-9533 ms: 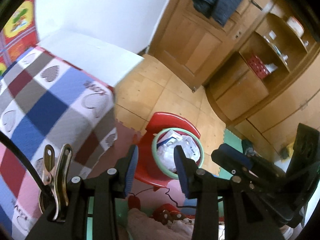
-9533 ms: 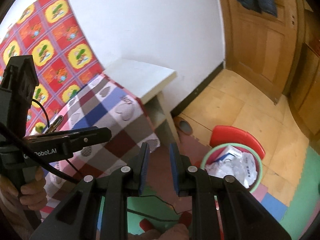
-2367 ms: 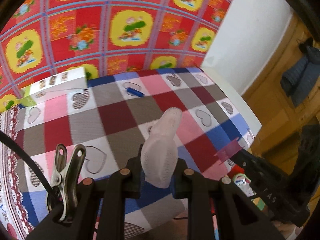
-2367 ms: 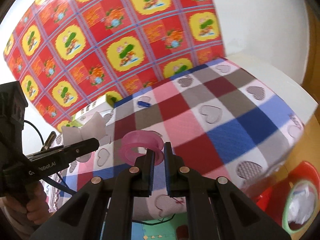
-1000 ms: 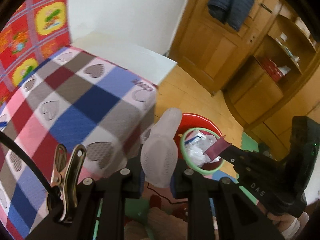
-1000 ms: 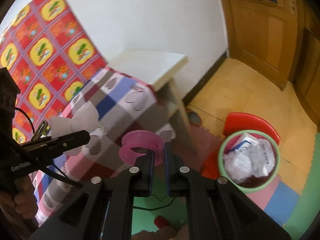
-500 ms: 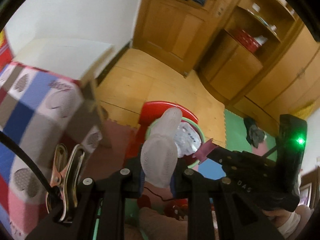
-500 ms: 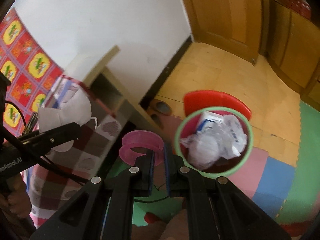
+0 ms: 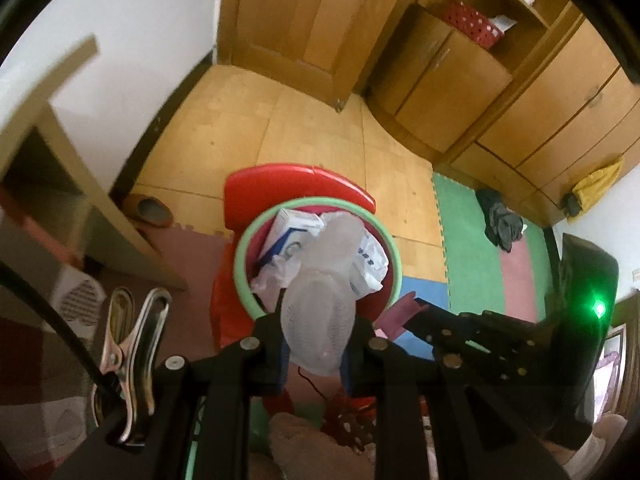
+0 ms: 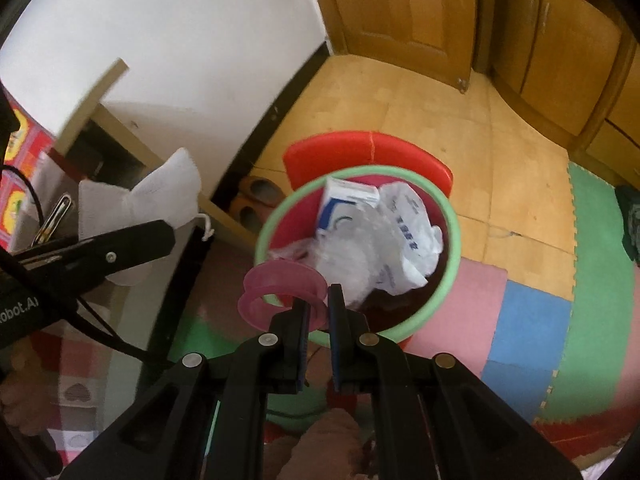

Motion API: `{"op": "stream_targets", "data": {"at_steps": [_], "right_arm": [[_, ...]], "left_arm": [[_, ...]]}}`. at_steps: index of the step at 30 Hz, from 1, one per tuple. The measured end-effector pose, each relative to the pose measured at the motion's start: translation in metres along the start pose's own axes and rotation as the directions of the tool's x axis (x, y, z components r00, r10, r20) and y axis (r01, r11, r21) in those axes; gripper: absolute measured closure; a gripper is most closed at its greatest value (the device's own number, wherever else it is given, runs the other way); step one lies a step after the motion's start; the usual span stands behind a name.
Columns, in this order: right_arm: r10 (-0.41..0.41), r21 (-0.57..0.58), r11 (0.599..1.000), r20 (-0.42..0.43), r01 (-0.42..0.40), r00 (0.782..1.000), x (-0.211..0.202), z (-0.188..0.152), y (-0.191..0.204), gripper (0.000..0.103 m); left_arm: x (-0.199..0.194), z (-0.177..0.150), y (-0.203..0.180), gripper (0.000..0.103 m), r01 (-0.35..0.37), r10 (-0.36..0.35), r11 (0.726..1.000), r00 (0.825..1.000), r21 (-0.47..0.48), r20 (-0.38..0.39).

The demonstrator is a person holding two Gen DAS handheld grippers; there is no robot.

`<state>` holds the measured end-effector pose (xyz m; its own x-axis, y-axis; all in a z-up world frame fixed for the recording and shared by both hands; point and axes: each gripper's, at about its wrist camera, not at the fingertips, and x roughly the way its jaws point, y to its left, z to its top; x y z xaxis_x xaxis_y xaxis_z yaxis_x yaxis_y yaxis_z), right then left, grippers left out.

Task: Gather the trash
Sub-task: 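Open both tools to drop the bag and pink ring into the bin, then move both open tools away from the bin back over the bed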

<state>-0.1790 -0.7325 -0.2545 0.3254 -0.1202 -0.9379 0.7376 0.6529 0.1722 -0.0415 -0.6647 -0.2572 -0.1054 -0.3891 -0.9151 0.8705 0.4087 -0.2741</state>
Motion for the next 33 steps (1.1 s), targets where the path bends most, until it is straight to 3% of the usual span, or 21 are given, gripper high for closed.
{"op": "stream_targets", "data": {"at_steps": [11, 13, 15, 20, 23, 33], "right_arm": [[-0.019, 0.047, 0.999, -0.089, 0.024, 0.996, 0.052, -0.006, -0.028, 0.093], [-0.021, 0.053, 0.998, -0.095, 0.026, 0.995, 0.056, -0.005, -0.031, 0.093], [-0.012, 0.065, 0.998, -0.1, 0.018, 0.995, 0.059, -0.002, -0.034, 0.093], [-0.019, 0.083, 0.996, -0.107, 0.028, 0.994, 0.065, 0.005, -0.04, 0.079], [-0.022, 0.088, 0.996, -0.105, 0.031, 0.994, 0.066, 0.007, -0.041, 0.071], [-0.001, 0.055, 0.998, -0.085, 0.006, 0.996, 0.054, 0.011, -0.036, 0.069]], "left_arm": [[0.092, 0.009, -0.007, 0.083, 0.006, -0.002, 0.999, 0.994, 0.033, -0.105], [0.103, 0.011, -0.01, 0.079, 0.01, -0.001, 0.998, 0.992, 0.065, -0.13], [0.109, 0.013, -0.012, 0.072, -0.001, 0.013, 0.996, 0.99, 0.088, -0.14], [0.111, 0.019, -0.004, 0.056, -0.003, 0.01, 0.999, 0.989, 0.048, -0.147], [0.113, 0.021, -0.002, 0.055, -0.013, 0.02, 0.999, 0.987, 0.044, -0.159], [0.106, 0.011, 0.001, 0.055, -0.01, 0.011, 1.0, 0.984, 0.002, -0.178]]}}
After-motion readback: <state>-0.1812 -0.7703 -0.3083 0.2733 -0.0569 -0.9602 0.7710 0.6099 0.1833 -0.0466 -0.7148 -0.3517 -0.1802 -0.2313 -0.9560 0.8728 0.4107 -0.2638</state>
